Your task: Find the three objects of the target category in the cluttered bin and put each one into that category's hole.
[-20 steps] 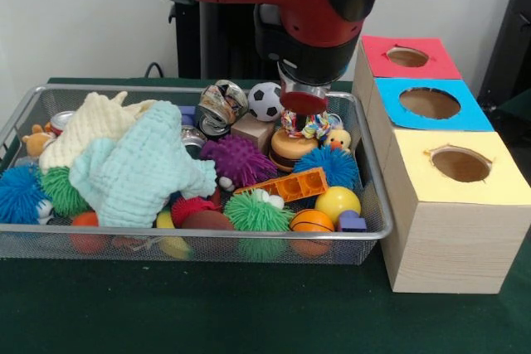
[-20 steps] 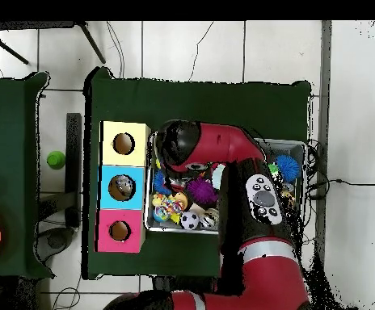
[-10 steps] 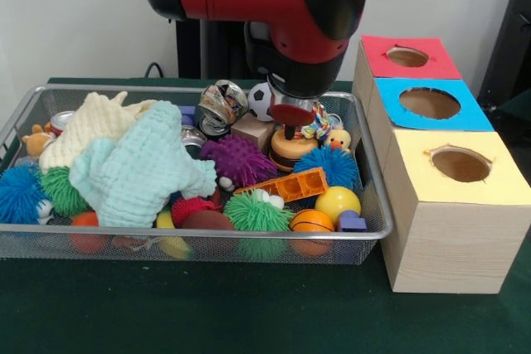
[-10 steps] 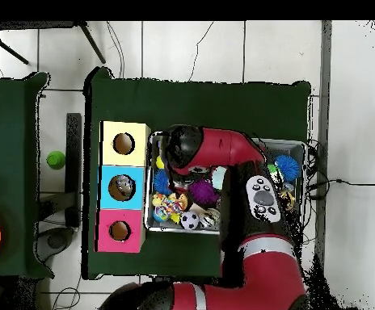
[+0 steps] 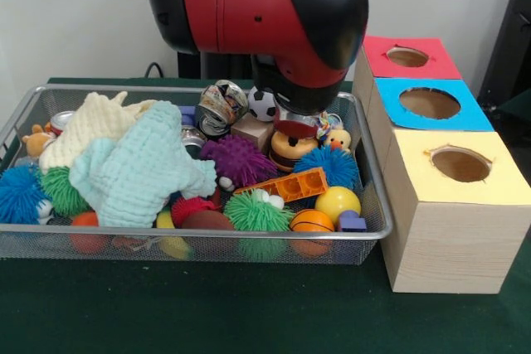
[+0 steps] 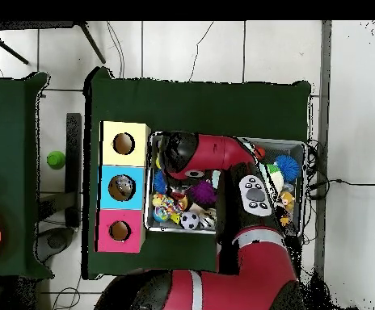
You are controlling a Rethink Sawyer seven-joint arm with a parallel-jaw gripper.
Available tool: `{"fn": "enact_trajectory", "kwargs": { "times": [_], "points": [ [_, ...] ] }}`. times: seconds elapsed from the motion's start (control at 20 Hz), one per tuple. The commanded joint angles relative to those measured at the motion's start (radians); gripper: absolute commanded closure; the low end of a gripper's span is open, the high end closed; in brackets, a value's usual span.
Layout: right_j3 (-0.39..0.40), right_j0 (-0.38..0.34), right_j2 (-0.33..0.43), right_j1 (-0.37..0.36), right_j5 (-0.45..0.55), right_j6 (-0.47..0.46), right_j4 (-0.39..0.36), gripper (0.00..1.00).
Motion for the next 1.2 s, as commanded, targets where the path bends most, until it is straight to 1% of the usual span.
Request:
{"fn": "enact_trajectory", "kwargs": {
  "times": [0.05, 0.25, 0.5, 0.65, 0.75, 1.0, 1.1, 1.2],
  "points": [
    [0.087, 0.003, 0.027, 0.039, 0.08, 0.232, 0.03, 0.0],
    [0.086, 0.005, 0.025, 0.045, 0.11, 0.232, 0.031, 0.0],
    [0.089, 0.017, 0.023, 0.073, 0.114, 0.246, 0.027, 0.0],
    [0.093, 0.02, 0.027, 0.091, 0.1, 0.251, 0.029, 0.0],
    [0.097, 0.022, 0.03, 0.099, 0.084, 0.256, 0.033, 0.0],
    [0.148, 0.004, 0.049, 0.11, -0.017, 0.248, 0.051, 0.0],
    [0.163, 0.001, 0.046, 0.109, -0.038, 0.246, 0.05, 0.0],
    [0.159, 0.008, 0.034, 0.115, -0.041, 0.247, 0.037, 0.0]
  ]
}}
